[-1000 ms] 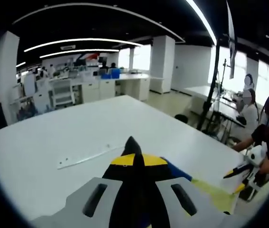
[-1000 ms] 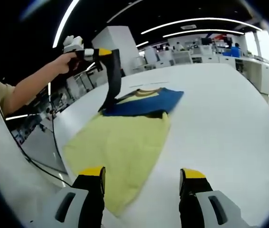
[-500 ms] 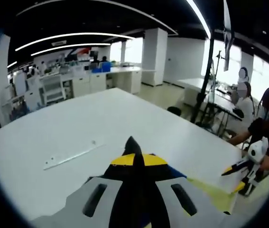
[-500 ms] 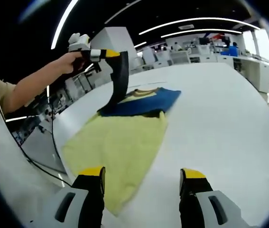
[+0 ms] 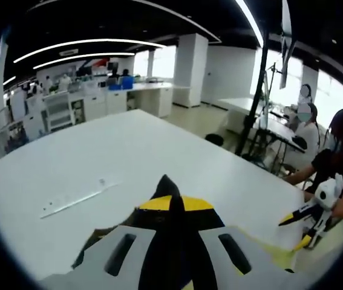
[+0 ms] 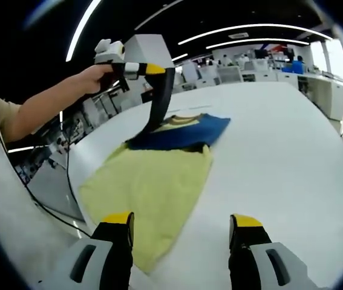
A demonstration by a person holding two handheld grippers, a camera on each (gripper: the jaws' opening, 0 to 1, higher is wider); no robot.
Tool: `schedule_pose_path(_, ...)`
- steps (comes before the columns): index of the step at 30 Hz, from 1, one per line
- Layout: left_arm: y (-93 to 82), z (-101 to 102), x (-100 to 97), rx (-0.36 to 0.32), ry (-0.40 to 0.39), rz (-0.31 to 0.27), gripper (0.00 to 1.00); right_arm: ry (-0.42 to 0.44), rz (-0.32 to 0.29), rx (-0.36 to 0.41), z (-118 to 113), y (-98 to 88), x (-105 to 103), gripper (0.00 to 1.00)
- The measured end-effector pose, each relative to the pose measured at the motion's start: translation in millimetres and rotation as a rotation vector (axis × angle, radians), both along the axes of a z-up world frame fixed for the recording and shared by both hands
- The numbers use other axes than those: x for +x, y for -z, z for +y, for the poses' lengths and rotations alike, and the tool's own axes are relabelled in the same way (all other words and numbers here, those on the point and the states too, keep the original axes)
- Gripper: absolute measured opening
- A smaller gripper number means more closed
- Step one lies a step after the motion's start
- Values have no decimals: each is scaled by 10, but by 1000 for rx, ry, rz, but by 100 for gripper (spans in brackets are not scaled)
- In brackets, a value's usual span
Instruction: Fold the garment on the visible template until the final outline fits inside the template.
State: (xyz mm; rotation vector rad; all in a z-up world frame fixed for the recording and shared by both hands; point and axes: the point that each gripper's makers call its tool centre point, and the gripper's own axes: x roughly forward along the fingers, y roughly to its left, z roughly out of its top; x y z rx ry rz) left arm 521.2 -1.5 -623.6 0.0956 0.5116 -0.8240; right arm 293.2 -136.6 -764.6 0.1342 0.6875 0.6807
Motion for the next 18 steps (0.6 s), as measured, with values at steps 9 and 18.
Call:
schedule_pose_path(9,287,-249,-21,15,38,50,0,8,6,-6,-29,27,-15,62)
schedule_pose_path(18,293,-322,-68,-26,59,60,0,27,2,-4,-105,10,-21,62)
